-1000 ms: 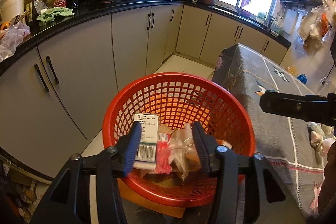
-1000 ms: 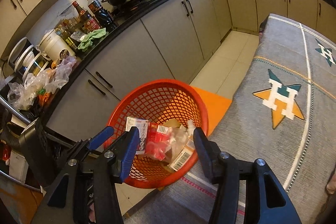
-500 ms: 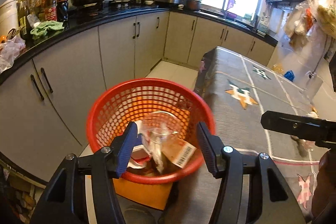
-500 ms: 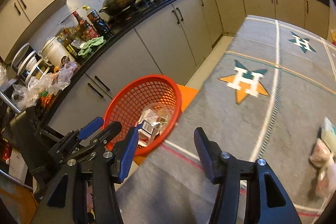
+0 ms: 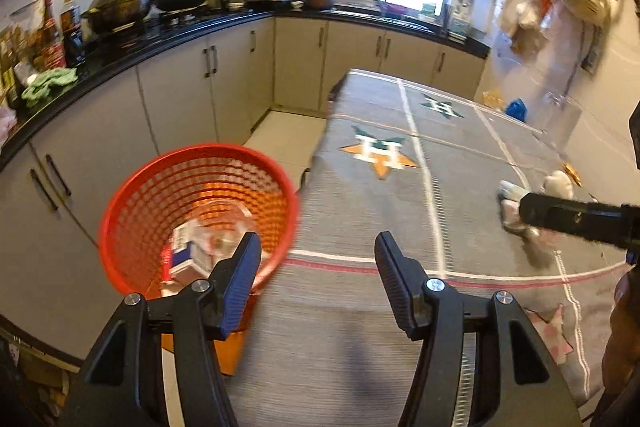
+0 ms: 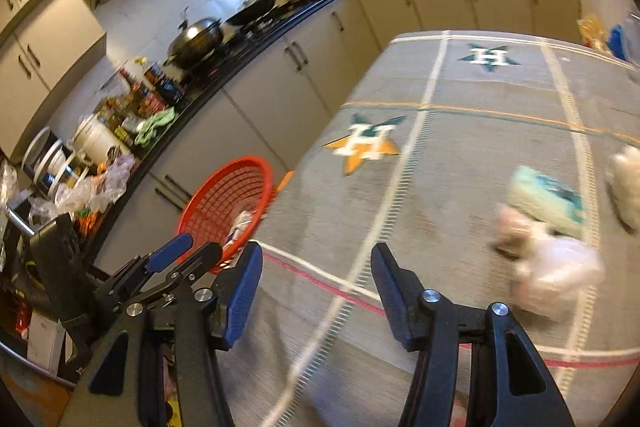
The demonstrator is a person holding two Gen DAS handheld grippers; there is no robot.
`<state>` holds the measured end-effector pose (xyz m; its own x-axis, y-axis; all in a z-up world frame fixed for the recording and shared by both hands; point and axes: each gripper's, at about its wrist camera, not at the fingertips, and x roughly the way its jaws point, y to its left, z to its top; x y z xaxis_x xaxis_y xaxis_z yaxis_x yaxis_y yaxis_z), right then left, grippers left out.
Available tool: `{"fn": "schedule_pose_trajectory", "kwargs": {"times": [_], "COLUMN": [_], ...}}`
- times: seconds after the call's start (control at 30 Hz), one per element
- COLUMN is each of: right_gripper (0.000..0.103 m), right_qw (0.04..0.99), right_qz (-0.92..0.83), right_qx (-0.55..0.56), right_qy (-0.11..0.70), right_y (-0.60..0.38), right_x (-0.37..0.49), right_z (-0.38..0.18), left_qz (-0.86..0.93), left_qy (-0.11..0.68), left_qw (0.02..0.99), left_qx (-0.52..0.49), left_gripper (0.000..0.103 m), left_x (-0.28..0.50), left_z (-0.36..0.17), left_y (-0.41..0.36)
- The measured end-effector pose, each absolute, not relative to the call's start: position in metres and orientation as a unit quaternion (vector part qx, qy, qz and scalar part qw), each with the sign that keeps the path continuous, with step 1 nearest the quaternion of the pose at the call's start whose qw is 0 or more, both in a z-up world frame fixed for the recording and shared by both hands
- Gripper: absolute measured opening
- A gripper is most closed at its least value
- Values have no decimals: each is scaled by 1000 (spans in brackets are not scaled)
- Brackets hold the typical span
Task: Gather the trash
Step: 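Move both open tools back over the remaining trash on the table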
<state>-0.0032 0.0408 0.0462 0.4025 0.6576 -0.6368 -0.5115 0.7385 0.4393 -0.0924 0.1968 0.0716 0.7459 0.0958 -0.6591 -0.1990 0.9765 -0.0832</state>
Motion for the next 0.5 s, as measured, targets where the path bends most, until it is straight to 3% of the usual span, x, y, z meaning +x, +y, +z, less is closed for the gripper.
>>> {"fn": "schedule_pose_trajectory", "kwargs": {"times": [0.5], "right_gripper": [61], "right_qw": [916], "right_qz": [95], "right_qx": [171], "right_qy": [351], "right_y": [-220], "right_x": [0], "right_z": [51], "left_qz": [-20], "left_qy": [371], "left_qw": [928], "left_qx": [-20], "left_gripper": [59], "left_x": [-62], "left_z": [76], "left_y": [87]}}
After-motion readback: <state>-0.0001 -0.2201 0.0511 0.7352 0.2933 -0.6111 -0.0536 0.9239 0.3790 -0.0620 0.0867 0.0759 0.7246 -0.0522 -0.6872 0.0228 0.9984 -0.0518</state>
